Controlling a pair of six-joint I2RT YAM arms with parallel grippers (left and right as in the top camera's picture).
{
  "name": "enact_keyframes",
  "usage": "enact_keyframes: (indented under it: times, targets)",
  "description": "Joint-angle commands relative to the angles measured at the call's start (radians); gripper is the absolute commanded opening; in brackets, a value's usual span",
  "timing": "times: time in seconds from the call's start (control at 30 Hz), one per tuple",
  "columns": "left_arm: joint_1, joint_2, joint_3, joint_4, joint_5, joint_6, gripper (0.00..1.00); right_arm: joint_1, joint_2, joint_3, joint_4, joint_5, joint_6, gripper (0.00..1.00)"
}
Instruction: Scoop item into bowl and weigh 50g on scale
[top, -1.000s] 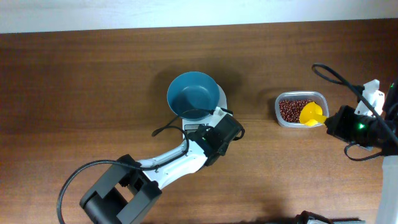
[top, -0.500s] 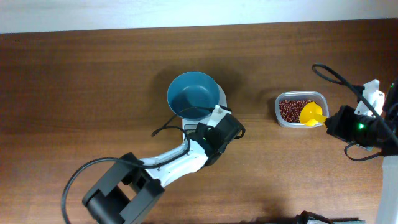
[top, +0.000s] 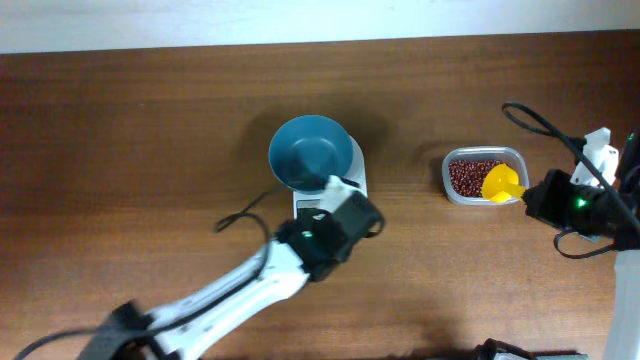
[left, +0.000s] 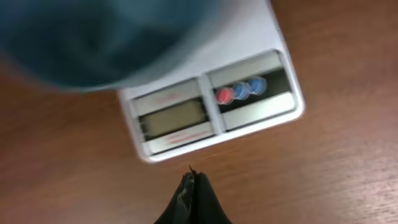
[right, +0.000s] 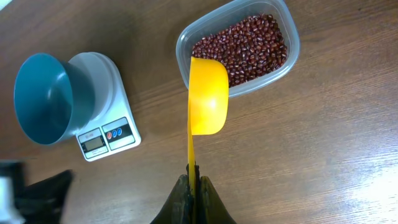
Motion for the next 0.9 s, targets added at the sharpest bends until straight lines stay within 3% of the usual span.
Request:
enact_keyframes:
  times: [0.0,0.23,0.37,0.47,0.6,0.8,0.87]
  targets:
    - [0.104,-0.043,0.013,-0.05,-0.034,-0.123,0.0,-0.006,0.0,0.006,-0.001,-0.017,-0.005,0.04]
    - [0.397,-0.029,0.012,-0.056,0.001,-0.274,0.0,-0.006,0.0,0.006,-0.005,-0.016,-0.005,0.04]
    - [0.484,-0.029,0.012,-0.051,0.046,-0.274,0.0,-0.006,0.0,0.006,-0.004,-0.016,-0.005,0.04]
    - [0.555,-0.003,0.012,0.042,0.052,-0.272,0.0,-0.006,0.0,0.006,-0.002,-0.017,-0.005,0.04]
    - [0.616,0.092,0.012,0.228,0.211,-0.248,0.0,-0.006,0.0,0.006,-0.002,-0.017,-0.005,0.04]
    - [0.627,0.21,0.012,0.41,0.318,-0.24,0.0,-0.006,0.0,0.006,-0.002,-0.017,-0.005,0.04]
    - [0.627,0.218,0.012,0.484,0.385,-0.172,0.0,-0.006,0.0,0.006,-0.002,-0.017,-0.005,0.04]
